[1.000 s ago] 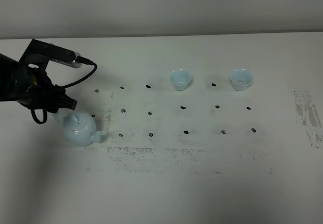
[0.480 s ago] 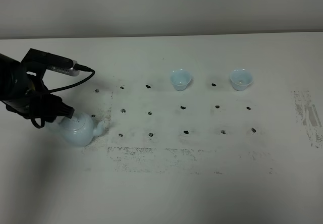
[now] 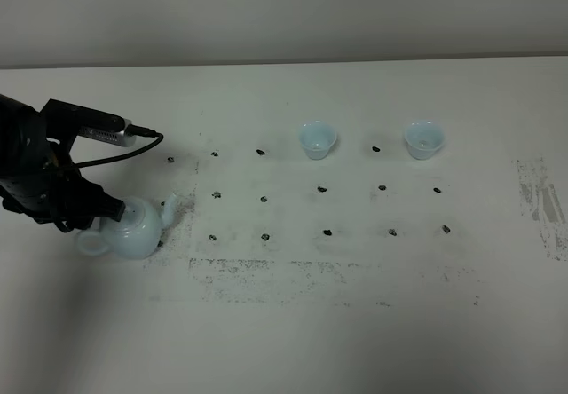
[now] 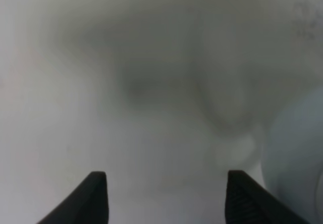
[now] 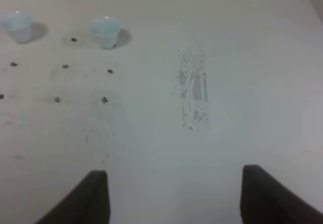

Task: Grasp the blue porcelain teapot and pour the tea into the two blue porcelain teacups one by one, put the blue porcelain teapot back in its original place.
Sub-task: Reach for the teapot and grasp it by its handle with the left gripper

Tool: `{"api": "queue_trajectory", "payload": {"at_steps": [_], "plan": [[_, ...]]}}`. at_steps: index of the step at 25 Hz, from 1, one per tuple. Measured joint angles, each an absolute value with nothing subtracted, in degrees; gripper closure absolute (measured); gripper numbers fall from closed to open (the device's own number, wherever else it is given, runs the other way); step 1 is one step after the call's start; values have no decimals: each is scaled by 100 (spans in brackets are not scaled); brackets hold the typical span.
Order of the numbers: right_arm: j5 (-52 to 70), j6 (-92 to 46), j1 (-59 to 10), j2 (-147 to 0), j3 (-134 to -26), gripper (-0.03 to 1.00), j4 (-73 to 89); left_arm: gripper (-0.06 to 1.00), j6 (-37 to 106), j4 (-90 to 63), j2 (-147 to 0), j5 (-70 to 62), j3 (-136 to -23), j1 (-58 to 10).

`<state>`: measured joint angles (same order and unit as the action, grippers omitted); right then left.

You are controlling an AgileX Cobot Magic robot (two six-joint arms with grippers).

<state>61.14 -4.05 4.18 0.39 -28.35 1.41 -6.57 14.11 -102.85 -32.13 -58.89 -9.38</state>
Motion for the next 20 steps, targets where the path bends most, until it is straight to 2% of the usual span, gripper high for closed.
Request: {"api": "queue_trajectory", "payload": {"at_steps": [20], "plan": [[6114, -405, 418, 39, -2835, 39, 141, 46, -657, 1365, -10285, -3882, -5889, -1020]]}}
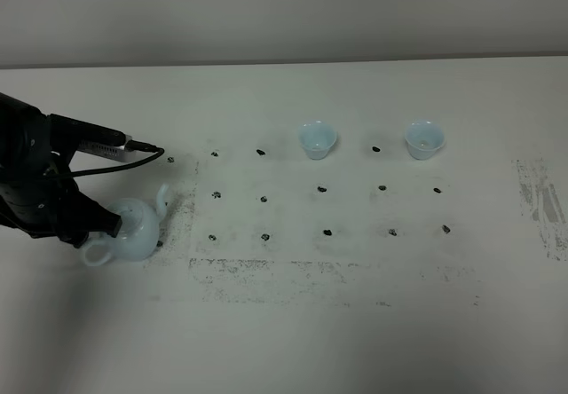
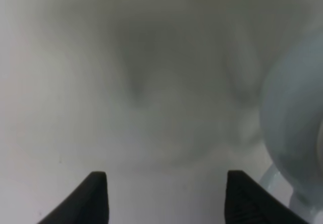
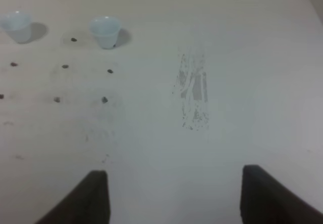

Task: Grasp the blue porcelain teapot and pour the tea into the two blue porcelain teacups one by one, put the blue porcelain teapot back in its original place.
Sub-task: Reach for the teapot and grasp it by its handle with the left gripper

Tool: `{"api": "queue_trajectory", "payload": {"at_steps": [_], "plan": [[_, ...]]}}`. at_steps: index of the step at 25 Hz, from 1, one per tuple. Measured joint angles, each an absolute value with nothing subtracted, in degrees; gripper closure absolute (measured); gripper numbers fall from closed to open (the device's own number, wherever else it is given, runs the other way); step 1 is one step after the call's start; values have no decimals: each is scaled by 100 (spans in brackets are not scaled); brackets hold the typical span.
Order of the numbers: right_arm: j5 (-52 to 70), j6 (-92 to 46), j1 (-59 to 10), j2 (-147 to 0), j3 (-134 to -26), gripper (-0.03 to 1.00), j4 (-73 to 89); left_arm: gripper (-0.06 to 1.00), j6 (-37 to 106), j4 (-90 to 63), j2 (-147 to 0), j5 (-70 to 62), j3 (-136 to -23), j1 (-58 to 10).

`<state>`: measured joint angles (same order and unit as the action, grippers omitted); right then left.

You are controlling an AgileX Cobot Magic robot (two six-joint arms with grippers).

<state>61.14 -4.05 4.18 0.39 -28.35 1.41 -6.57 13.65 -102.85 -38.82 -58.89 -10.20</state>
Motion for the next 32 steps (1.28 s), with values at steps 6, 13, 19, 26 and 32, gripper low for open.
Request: {"api": "queue_trajectory", "payload": {"at_steps": [6, 13, 19, 26, 32], "plan": [[6114, -405, 418, 39, -2835, 39, 141, 46, -657, 1346, -10285, -4303, -5889, -1020], [6114, -405, 418, 39, -2835, 39, 141, 46, -581, 1303, -9800, -4801, -5889, -1034], [6114, -405, 418, 39, -2835, 39, 141, 52, 403, 1078, -9550, -4863, -5884, -1274], [6114, -405, 418, 39, -2835, 39, 141, 64, 1395, 710, -9550, -4869, -5884, -1394], [6114, -405, 418, 39, -2835, 39, 141, 65, 1324, 1036, -9550, -4869, -5884, -1394]]}}
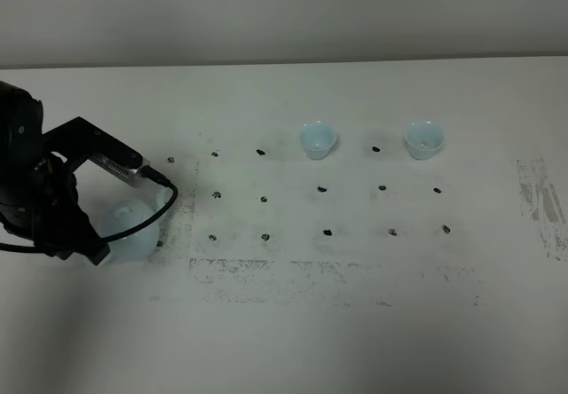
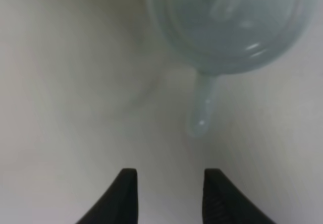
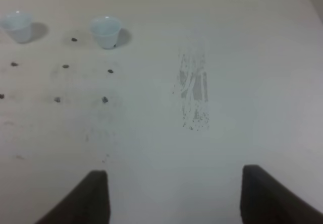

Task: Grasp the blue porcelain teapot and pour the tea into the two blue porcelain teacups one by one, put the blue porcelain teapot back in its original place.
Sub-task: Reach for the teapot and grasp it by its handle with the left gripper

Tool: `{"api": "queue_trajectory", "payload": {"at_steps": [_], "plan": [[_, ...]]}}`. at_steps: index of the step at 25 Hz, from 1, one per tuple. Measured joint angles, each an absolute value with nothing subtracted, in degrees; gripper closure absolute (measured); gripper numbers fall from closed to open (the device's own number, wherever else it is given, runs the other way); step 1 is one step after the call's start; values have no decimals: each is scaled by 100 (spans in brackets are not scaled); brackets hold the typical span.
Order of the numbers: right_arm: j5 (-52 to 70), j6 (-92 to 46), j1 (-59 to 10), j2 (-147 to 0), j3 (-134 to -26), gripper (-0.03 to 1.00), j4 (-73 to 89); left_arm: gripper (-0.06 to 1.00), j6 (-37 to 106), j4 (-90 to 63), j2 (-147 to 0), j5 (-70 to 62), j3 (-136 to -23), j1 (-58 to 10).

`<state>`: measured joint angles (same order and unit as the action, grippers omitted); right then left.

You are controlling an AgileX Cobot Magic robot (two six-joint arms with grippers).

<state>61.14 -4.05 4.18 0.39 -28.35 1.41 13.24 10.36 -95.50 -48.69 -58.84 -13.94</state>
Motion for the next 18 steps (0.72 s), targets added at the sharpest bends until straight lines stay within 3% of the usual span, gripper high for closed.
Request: {"api": "queue_trajectory", "payload": {"at_steps": [8, 18], "plan": [[6114, -405, 418, 39, -2835, 39, 141, 65, 986, 1072, -9550, -4774, -5762, -1423], [6114, -405, 418, 39, -2835, 39, 141, 62, 1732, 949, -9618, -4808, -5698, -1530]]}}
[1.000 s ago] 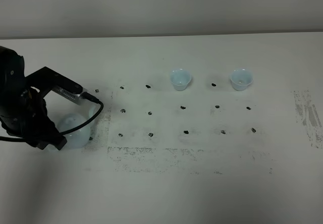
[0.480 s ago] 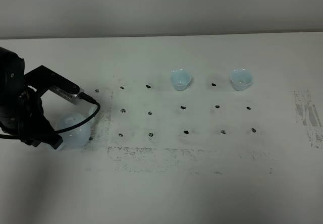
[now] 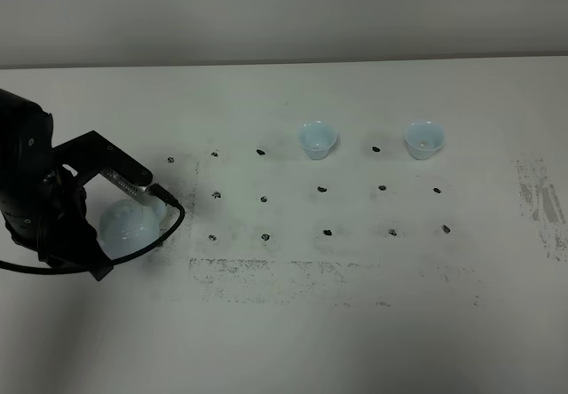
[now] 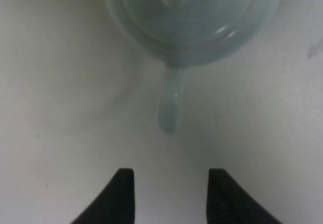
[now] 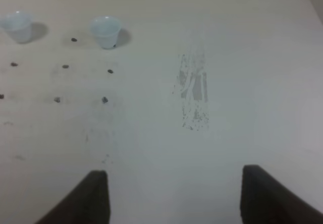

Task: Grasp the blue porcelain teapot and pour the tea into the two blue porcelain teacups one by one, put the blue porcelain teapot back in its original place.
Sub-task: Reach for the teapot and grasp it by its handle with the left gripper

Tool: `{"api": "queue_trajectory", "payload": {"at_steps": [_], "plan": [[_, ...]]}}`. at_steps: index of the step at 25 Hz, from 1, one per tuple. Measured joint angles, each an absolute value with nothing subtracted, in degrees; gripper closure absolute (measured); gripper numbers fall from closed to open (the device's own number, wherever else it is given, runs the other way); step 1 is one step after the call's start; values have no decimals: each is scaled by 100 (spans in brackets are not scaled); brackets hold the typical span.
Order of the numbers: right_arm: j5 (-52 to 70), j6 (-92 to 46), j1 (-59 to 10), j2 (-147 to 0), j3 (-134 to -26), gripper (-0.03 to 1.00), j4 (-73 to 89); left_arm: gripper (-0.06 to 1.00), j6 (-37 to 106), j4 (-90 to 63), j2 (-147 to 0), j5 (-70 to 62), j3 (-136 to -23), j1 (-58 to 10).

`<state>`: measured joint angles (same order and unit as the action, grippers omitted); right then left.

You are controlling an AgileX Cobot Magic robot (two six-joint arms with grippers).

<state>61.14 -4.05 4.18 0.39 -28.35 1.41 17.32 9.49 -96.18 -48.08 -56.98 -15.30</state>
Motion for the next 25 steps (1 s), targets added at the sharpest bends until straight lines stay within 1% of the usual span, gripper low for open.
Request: {"api": "queue_trajectory", "payload": {"at_steps": [7, 15, 25], "plan": [[6114, -405, 418, 39, -2835, 39, 141, 62, 1812, 943, -10031, -4708, -5698, -1530], [6114, -405, 418, 39, -2835, 39, 141, 62, 1846, 933, -10061, -4157, -5698, -1530], [6114, -405, 418, 39, -2835, 39, 141, 62, 1988, 810, -10120, -4029, -5698, -1530]]}}
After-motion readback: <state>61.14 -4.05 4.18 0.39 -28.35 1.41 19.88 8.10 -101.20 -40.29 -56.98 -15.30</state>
